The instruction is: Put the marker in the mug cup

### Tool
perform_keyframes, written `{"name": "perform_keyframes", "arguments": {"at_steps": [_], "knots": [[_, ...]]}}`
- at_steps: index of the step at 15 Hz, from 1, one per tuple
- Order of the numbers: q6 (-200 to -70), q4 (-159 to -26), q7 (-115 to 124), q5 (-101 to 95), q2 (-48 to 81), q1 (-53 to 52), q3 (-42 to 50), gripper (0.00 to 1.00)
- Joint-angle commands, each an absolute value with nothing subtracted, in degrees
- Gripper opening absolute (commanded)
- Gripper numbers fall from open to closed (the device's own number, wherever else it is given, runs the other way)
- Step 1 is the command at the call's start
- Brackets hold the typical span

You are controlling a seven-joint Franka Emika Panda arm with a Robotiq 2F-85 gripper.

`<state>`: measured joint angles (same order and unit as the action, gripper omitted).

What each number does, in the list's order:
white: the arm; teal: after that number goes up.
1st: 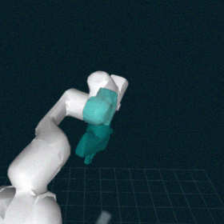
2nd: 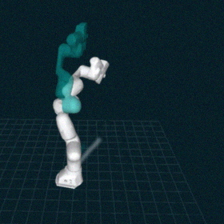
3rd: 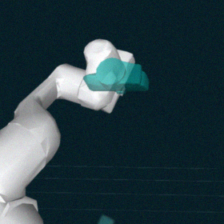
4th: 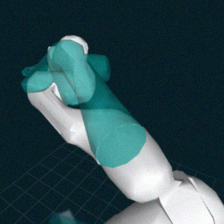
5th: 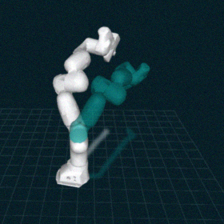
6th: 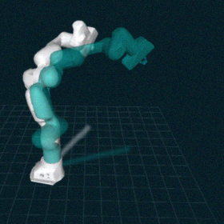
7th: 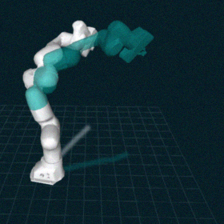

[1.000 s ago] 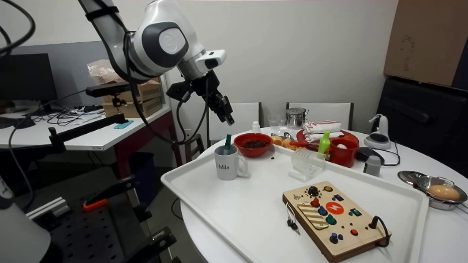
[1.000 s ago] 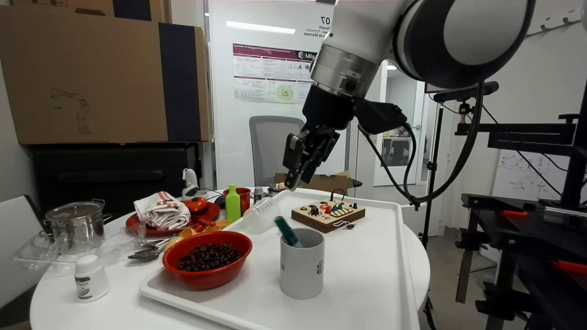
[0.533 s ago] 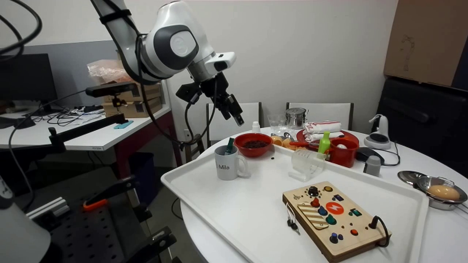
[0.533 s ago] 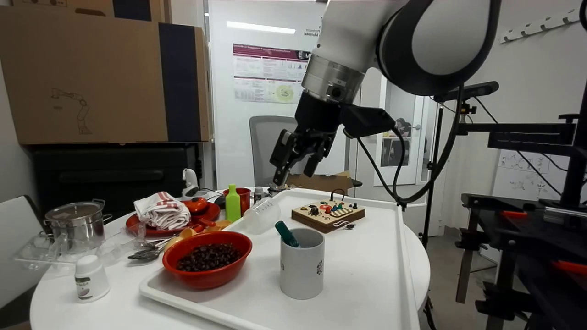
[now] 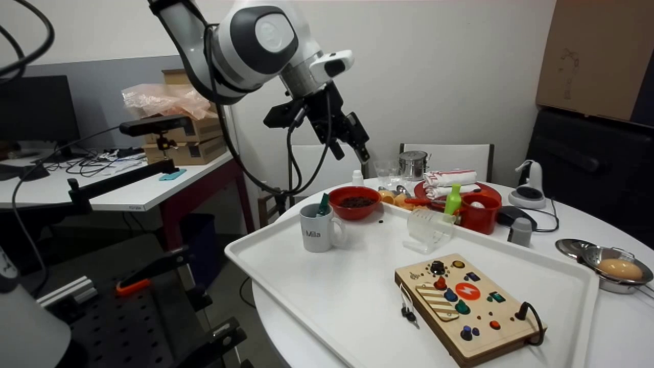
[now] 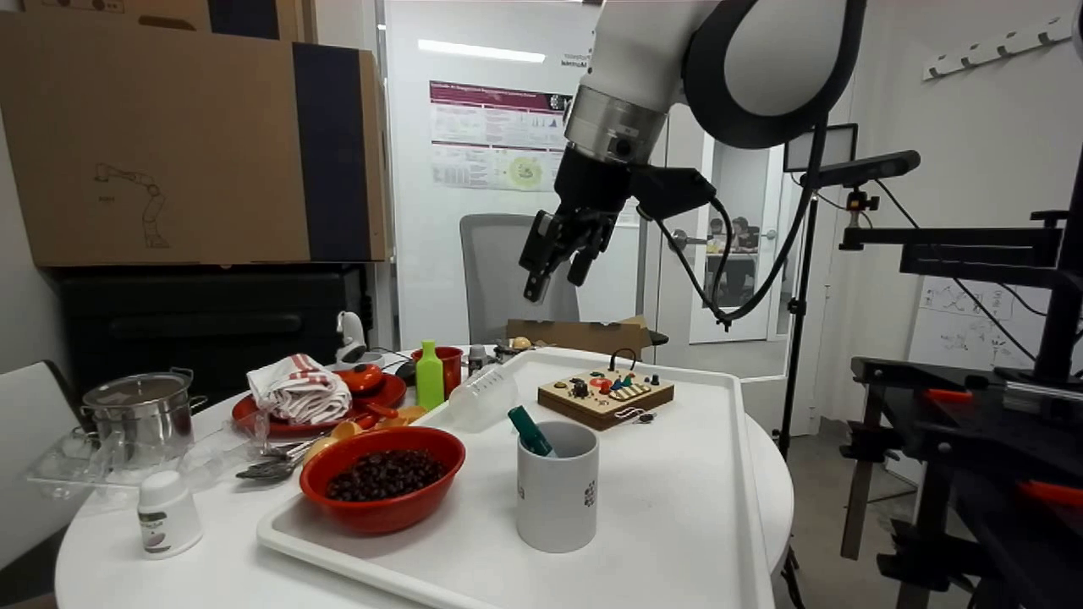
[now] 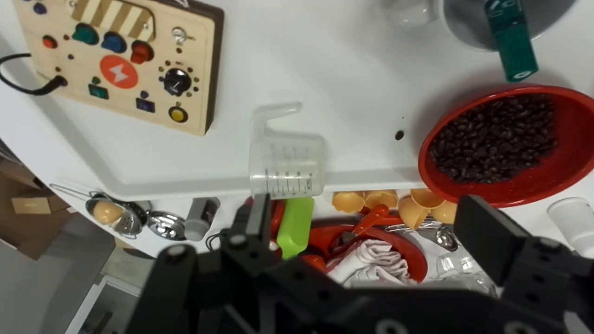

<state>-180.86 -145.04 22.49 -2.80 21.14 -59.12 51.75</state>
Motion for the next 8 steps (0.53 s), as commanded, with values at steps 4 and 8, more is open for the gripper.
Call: {"name": "perform_keyframes", "arguments": {"at_steps": [4,8], "knots": [[-180.57,-145.55,20.80,-3.98,19.95,-60.33,54.16,1.00],[-180.52,-145.62,20.80,-3.99,19.95,-60.68,54.16,1.00]]}}
